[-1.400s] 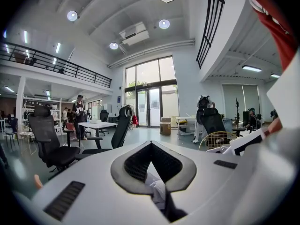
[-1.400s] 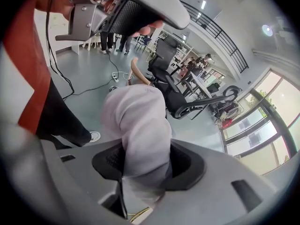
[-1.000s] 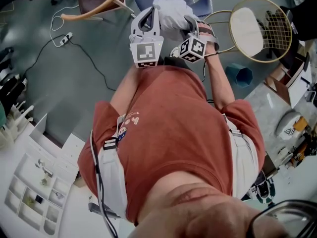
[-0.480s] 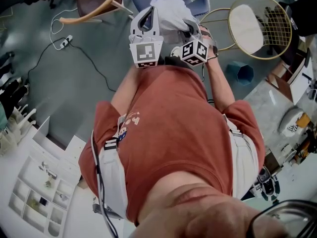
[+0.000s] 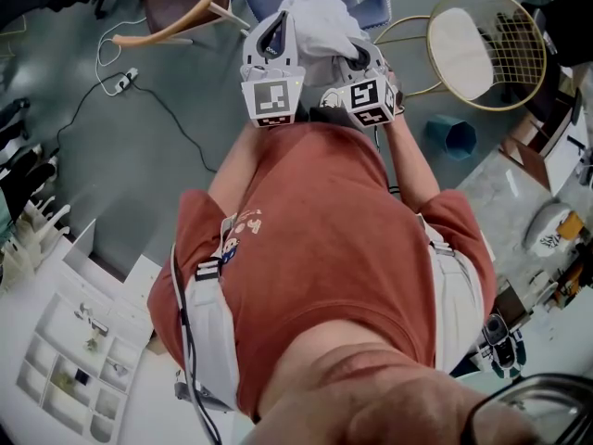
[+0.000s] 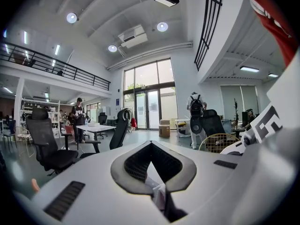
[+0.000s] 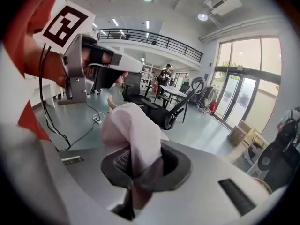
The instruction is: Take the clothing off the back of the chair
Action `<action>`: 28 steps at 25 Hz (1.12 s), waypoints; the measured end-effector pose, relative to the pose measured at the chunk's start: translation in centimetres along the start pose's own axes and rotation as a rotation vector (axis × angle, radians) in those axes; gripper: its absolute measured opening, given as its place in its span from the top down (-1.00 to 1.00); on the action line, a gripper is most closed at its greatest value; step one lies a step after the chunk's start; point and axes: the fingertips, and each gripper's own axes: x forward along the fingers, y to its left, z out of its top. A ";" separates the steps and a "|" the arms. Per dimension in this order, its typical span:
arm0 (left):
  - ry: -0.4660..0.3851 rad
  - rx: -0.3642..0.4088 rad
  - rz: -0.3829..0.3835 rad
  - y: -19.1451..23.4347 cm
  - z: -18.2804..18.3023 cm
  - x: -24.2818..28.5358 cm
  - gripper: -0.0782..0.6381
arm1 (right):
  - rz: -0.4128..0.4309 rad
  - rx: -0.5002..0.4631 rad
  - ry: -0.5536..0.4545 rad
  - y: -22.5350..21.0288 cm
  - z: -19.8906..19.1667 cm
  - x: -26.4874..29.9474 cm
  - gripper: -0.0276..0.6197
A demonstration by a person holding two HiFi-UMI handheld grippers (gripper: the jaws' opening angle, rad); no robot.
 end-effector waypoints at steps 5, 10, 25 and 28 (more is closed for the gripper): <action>-0.017 -0.001 0.000 0.2 0.7 -0.2 0.74 | -0.025 0.086 -0.059 -0.8 1.7 -1.1 0.74; -0.038 0.000 0.000 0.2 1.7 -0.4 0.74 | -0.065 0.145 -0.136 -2.2 3.9 -3.1 0.74; -0.144 -0.019 0.021 1.0 7.2 -1.4 0.74 | -0.258 0.172 -0.394 -8.7 12.7 -11.0 0.74; -0.181 -0.026 0.025 1.4 9.4 -1.6 0.74 | -0.306 0.157 -0.451 -10.3 14.7 -12.8 0.74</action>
